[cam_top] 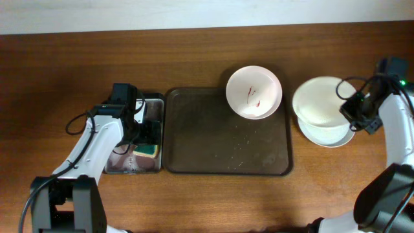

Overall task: Clean dirty plates on tray and stack at the side
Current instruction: 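Lift the plate with the right gripper and stack it on the cleaned plate, then grasp the last stained plate rim with the right gripper and pull it center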

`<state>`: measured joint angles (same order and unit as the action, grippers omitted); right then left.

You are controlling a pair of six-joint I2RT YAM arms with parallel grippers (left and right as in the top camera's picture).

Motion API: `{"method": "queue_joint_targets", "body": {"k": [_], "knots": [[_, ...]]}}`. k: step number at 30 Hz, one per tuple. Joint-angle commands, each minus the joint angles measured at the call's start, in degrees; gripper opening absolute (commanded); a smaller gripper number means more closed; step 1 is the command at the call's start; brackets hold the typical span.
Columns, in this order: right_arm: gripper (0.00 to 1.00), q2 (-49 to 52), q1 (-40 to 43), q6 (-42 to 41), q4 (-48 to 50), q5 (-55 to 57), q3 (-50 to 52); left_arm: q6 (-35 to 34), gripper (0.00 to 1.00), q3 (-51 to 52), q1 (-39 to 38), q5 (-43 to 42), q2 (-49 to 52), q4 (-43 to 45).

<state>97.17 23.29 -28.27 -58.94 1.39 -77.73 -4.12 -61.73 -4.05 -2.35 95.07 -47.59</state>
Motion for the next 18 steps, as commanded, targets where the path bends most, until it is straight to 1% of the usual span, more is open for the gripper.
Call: {"method": "queue_joint_targets", "body": {"k": [1,2,3,4,5,6,7,8,9,10,13,14,17,18], "knots": [[0.04,2.49,2.75,0.79,0.37,-0.83,1.64,-0.61,0.99,-0.79,0.11,-0.04,-0.85,-0.09],[0.04,3.28,3.04,0.79,0.66,-1.05,1.77,-0.61,0.99,-0.79,0.11,-0.04,-0.85,-0.09],[0.15,3.52,2.95,0.83,1.18,-2.1,1.77,-0.61,0.99,-0.79,0.11,-0.04,-0.85,-0.09],[0.42,3.54,2.82,0.92,1.75,-3.56,1.77,-0.61,0.99,-0.79,0.11,-0.04,-0.85,-0.09],[0.55,3.54,2.27,3.23,3.32,-7.74,1.77,-0.61,0.99,-0.79,0.11,-0.04,-0.85,-0.09],[0.58,3.54,1.49,5.86,4.98,-10.99,1.77,-0.61,0.99,-0.79,0.11,-0.04,-0.85,-0.09],[0.58,3.54,0.81,7.65,6.14,-12.79,1.77,-0.61,0.99,-0.79,0.11,-0.04,-0.85,-0.09],[0.59,3.54,-0.85,11.52,8.44,-16.15,1.77,-0.61,0.99,-0.79,0.11,-0.04,-0.85,-0.09],[0.61,3.54,-2.34,13.73,10.19,-17.62,1.77,-0.61,0.99,-0.79,0.11,-0.04,-0.85,-0.11],[0.65,3.54,-5.68,16.83,13.31,-18.14,1.77,-0.61,0.99,-0.79,0.11,-0.02,-0.85,-0.09],[0.66,3.69,-13.97,23.58,20.9,-16.74,1.77,-0.61,0.99,-0.79,0.11,-0.04,-0.85,-0.11],[0.66,3.91,-16.2,23.58,23.3,-15.26,1.77,-0.61,0.99,-0.79,0.11,-0.04,-0.85,-0.11],[0.64,5.6,-19.3,23.56,27.36,-14.1,1.77,-0.61,0.99,-0.79,0.11,-0.02,-0.85,-0.09],[0.62,6.69,-19.96,23.56,28.76,-14.08,1.77,-0.61,0.99,-0.79,0.11,-0.02,-0.85,-0.09]]}}
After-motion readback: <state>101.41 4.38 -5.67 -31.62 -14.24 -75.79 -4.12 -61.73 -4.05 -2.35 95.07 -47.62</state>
